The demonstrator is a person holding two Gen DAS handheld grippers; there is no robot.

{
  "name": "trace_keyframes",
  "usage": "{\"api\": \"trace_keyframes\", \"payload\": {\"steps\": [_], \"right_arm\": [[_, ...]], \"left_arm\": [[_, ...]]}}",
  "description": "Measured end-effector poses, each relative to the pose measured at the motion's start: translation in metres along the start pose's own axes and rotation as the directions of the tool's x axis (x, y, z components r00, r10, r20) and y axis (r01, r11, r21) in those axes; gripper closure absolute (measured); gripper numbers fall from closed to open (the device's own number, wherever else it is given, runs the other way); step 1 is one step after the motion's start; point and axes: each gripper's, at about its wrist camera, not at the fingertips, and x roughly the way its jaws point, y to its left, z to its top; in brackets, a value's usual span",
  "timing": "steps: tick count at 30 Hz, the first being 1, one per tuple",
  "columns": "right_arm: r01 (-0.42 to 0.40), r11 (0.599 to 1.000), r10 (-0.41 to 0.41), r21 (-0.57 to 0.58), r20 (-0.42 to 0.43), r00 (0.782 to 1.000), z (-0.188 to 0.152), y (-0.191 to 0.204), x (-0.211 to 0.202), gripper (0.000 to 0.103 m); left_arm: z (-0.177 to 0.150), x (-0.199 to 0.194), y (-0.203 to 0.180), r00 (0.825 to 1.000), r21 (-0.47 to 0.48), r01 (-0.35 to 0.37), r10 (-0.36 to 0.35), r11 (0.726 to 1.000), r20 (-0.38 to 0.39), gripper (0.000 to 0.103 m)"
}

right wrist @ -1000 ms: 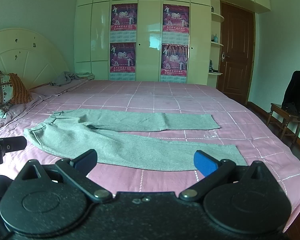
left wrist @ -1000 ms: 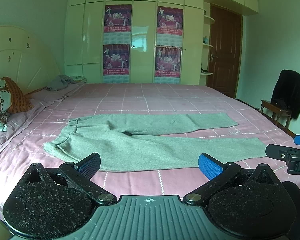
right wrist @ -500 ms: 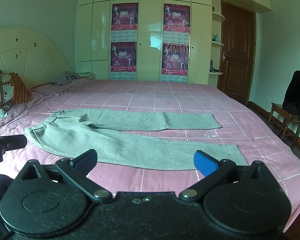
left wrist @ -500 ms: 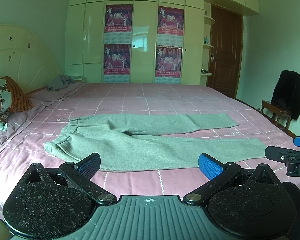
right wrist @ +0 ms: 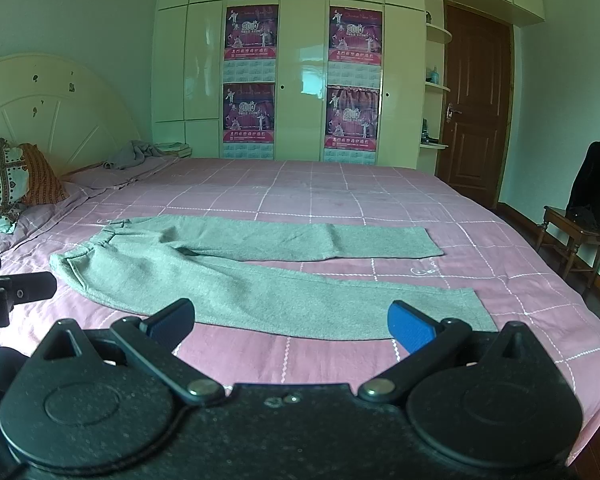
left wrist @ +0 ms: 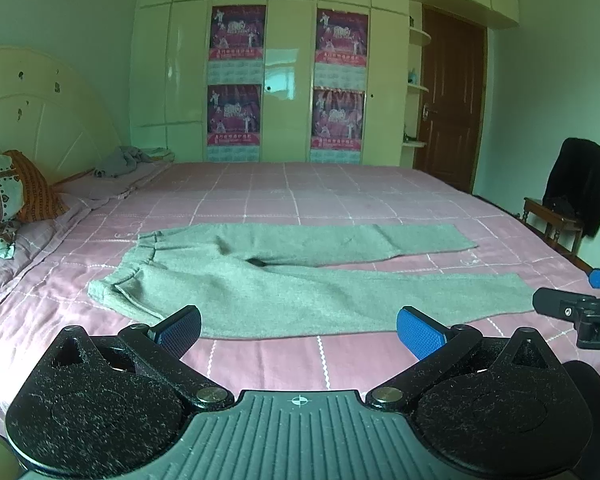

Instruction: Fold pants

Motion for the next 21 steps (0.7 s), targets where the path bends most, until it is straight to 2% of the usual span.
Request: {"api": "trace_keyframes", "payload": {"steps": [4, 9, 11, 14, 19, 21], "right_arm": [[-0.018, 1.0, 0.018, -0.005, 0.009, 1.0, 0.002, 0.0, 0.0, 0.0], [-0.062, 0.997, 0.064, -0.037, 0.064, 0.996, 0.027, -0.003, 0.007, 0.0], [-0.066, 0.996, 0.072, -0.066, 0.094, 0.993, 0.048, -0.007, 0.013, 0.0], [-0.07, 0.993, 0.084, -0.099, 0.151, 0.985, 0.087, -0.016, 0.021, 0.0], [-0.089, 0.992, 0.108, -0.089, 0.235, 0.966, 0.162, -0.04, 0.035, 0.0], [-0.096, 0.991, 0.116, -0.091, 0.254, 0.96, 0.186, -0.049, 0.045, 0.0]], "left_arm": [[0.012, 0.001, 0.009, 1.0, 0.006, -0.002, 0.002, 1.0, 0.015, 0.0], [0.049, 0.01, 0.051, 0.997, -0.072, -0.025, 0.03, 0.997, 0.073, 0.0], [0.072, 0.013, 0.072, 0.994, -0.082, -0.022, 0.031, 0.996, 0.108, 0.0], [0.11, 0.019, 0.102, 0.984, -0.084, -0.061, 0.073, 0.995, 0.159, 0.0], [0.17, 0.036, 0.142, 0.972, -0.044, -0.118, 0.124, 0.992, 0.199, 0.0], [0.191, 0.046, 0.155, 0.972, -0.032, -0.124, 0.127, 0.992, 0.197, 0.0]]}}
